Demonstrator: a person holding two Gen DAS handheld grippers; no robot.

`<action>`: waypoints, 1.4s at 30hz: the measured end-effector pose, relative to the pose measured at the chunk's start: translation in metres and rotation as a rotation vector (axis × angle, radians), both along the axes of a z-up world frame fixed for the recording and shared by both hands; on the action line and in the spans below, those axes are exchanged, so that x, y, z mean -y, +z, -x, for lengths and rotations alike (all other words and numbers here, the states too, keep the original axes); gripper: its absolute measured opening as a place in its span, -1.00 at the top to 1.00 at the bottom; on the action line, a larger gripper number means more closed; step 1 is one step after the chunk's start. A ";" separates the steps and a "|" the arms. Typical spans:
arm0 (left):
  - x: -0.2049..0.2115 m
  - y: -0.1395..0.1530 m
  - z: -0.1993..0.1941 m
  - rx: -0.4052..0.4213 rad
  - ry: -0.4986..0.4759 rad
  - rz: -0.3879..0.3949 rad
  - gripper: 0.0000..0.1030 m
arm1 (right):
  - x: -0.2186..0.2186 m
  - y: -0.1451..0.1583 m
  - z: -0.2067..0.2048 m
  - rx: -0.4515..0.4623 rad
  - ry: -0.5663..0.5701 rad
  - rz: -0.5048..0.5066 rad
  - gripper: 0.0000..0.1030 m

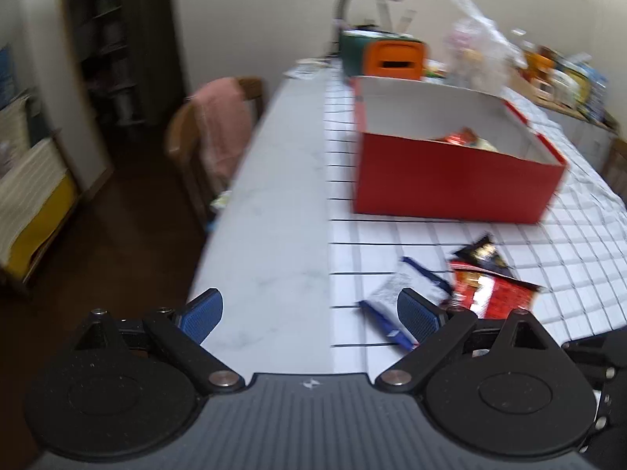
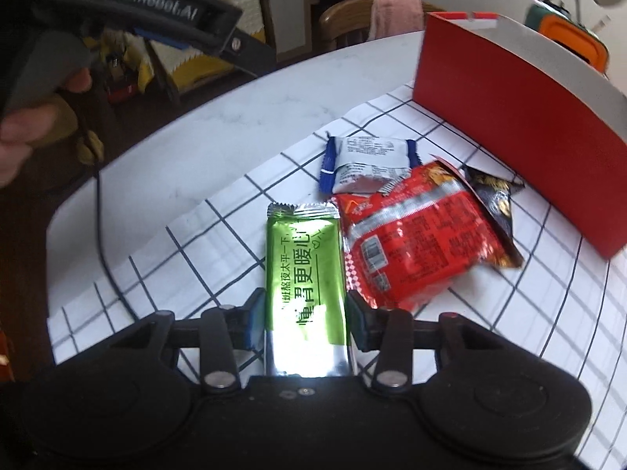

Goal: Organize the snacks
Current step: 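Grasp the green bar with the right gripper while the left grasps the white-blue packet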

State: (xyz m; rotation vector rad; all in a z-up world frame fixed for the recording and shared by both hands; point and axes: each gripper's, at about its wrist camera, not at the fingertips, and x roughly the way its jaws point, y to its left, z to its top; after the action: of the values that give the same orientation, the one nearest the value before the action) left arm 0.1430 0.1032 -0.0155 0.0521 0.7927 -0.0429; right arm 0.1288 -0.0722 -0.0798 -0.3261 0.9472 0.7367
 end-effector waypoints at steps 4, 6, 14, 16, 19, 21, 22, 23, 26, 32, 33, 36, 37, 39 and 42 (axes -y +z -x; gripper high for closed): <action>0.018 -0.008 -0.018 -0.022 -0.116 -0.036 -0.88 | 0.025 0.001 0.002 -0.037 -0.065 -0.108 0.18; 0.025 -0.015 -0.029 -0.045 -0.151 -0.055 -0.88 | 0.038 0.001 0.003 -0.060 -0.101 -0.160 0.18; 0.041 -0.050 -0.072 -0.124 -0.162 -0.156 -0.86 | 0.082 0.012 0.010 -0.088 -0.196 -0.334 0.18; 0.043 -0.055 -0.075 -0.131 -0.179 -0.147 -0.85 | 0.089 0.014 0.011 -0.093 -0.200 -0.372 0.18; 0.049 -0.053 -0.073 -0.136 -0.225 -0.127 -0.81 | 0.099 0.016 0.010 -0.100 -0.217 -0.414 0.18; 0.055 -0.053 -0.070 -0.129 -0.260 -0.140 -0.81 | 0.105 0.016 0.007 -0.102 -0.235 -0.435 0.18; 0.057 -0.054 -0.071 -0.135 -0.268 -0.146 -0.81 | 0.108 0.016 0.006 -0.103 -0.242 -0.440 0.18; 0.059 -0.056 -0.073 -0.145 -0.272 -0.144 -0.81 | 0.111 0.017 0.005 -0.102 -0.248 -0.446 0.18; 0.062 -0.063 -0.078 -0.180 -0.283 -0.125 -0.78 | 0.117 0.017 0.002 -0.100 -0.262 -0.455 0.18; 0.065 -0.073 -0.084 -0.229 -0.288 -0.094 -0.61 | 0.129 0.017 0.000 -0.100 -0.306 -0.467 0.18; 0.065 -0.073 -0.083 -0.230 -0.288 -0.090 -0.51 | 0.131 0.017 0.000 -0.102 -0.310 -0.469 0.18; 0.065 -0.073 -0.082 -0.231 -0.289 -0.060 -0.26 | 0.133 0.015 -0.001 -0.106 -0.324 -0.470 0.18; 0.065 -0.073 -0.082 -0.231 -0.286 -0.051 -0.22 | 0.135 0.015 -0.001 -0.108 -0.327 -0.472 0.18; 0.065 -0.073 -0.082 -0.229 -0.274 -0.036 -0.08 | 0.136 0.015 -0.001 -0.105 -0.333 -0.475 0.18; 0.064 -0.073 -0.080 -0.217 -0.252 -0.025 0.01 | 0.136 0.017 0.000 -0.101 -0.348 -0.479 0.18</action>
State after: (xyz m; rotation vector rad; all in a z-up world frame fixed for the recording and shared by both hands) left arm 0.2235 0.0388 -0.0887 0.1731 1.0000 -0.2812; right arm 0.1292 -0.2082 -0.0626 0.2933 0.8618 0.6374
